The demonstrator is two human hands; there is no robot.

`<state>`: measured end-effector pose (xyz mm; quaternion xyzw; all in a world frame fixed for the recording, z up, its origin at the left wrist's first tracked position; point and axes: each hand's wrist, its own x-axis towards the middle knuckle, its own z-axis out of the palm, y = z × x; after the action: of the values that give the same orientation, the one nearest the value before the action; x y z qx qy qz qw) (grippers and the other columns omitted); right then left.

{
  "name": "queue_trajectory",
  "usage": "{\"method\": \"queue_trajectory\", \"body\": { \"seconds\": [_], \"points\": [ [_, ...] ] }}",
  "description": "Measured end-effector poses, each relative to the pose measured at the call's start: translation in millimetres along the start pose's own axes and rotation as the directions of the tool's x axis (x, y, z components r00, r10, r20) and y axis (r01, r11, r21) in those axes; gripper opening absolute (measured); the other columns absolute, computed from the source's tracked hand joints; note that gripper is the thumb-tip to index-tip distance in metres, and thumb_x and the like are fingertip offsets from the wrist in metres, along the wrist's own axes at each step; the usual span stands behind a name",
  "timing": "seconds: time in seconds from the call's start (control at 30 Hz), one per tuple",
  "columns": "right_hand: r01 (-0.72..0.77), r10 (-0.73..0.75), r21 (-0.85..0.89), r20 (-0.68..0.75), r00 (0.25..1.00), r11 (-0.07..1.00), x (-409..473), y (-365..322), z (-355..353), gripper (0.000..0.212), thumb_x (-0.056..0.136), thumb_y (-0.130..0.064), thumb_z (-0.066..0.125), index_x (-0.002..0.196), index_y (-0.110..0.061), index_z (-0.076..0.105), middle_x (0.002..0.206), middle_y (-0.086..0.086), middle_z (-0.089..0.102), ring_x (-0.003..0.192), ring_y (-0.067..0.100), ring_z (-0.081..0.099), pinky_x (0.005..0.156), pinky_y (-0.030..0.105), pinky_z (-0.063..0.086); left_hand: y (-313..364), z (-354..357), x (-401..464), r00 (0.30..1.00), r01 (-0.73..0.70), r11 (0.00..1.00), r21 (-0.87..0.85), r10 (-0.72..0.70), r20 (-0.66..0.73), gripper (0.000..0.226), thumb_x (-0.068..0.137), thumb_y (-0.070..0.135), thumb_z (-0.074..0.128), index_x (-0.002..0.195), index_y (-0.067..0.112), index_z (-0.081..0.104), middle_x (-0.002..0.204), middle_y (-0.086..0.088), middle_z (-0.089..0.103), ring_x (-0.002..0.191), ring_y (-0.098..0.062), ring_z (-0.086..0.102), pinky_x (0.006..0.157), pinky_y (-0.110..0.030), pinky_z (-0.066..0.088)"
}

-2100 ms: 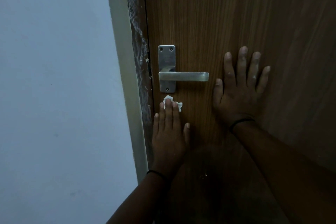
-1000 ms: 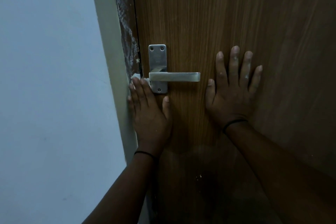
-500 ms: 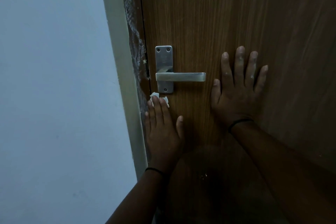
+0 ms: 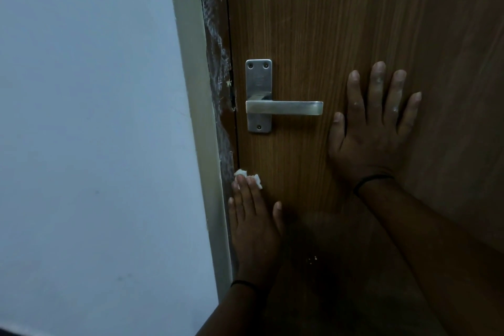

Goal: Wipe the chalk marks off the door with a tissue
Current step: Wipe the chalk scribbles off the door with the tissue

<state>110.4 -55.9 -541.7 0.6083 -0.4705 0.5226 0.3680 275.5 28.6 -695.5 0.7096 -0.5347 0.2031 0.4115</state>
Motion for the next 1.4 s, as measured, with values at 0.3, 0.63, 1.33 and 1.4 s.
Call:
{"method": "queue_trajectory", "body": {
  "seconds": [0.3,0.63,1.33,1.4],
  "points": [
    [0.006,-0.006,0.015,-0.014,1.0,1.0,0.3,0.1,2.0,0.062,0.102,-0.043,0.031,0.158,-0.024,0.012,0.165,0.009,0.011,0.152,0.034,0.008,0.121,0.057,0.007,24.7,-10.9,15.9,0.954,0.281,0.917,-0.282,-0.298,-0.018,0.068,0.105,0.041,0.031,0.158,0.01,0.0,0.166,-0.008,-0.01,0.153,-0.017,-0.011,0.124,-0.037,-0.001],
    [-0.008,0.007,0.026,0.055,0.998,1.0,0.8,-1.9,-6.6,0.063,0.102,-0.042,0.03,0.159,-0.024,0.009,0.166,0.008,0.007,0.153,0.034,0.005,0.12,0.059,0.007,-14.0,-41.6,18.0,0.998,0.024,1.0,0.013,-0.023,-0.065,0.051,0.083,0.007,0.072,0.132,0.0,0.06,0.138,-0.027,0.054,0.105,-0.044,0.066,0.085,-0.049,0.056],
    [-0.034,-0.331,0.561,0.535,0.778,0.827,-74.1,-72.7,-80.5,0.034,0.098,-0.006,0.054,0.131,-0.009,0.061,0.132,0.011,0.064,0.125,0.027,0.058,0.109,0.021,0.027,4.4,-84.8,38.2,0.855,0.464,0.671,-0.578,-0.509,0.095,0.013,0.088,0.015,0.068,0.094,0.017,0.08,0.092,-0.001,0.077,0.087,-0.017,0.07,0.072,-0.016,0.048],
    [-0.125,-0.342,0.598,0.604,0.719,0.792,-70.3,-85.6,-90.2,0.036,0.098,-0.004,0.055,0.135,-0.005,0.057,0.135,0.013,0.061,0.126,0.026,0.057,0.104,0.005,0.021,7.2,-91.9,38.2,0.811,0.523,0.436,-0.732,-0.519,0.271,0.011,0.082,0.011,0.074,0.086,0.02,0.08,0.086,0.002,0.077,0.083,-0.013,0.071,0.075,-0.022,0.054]
  ]
}}
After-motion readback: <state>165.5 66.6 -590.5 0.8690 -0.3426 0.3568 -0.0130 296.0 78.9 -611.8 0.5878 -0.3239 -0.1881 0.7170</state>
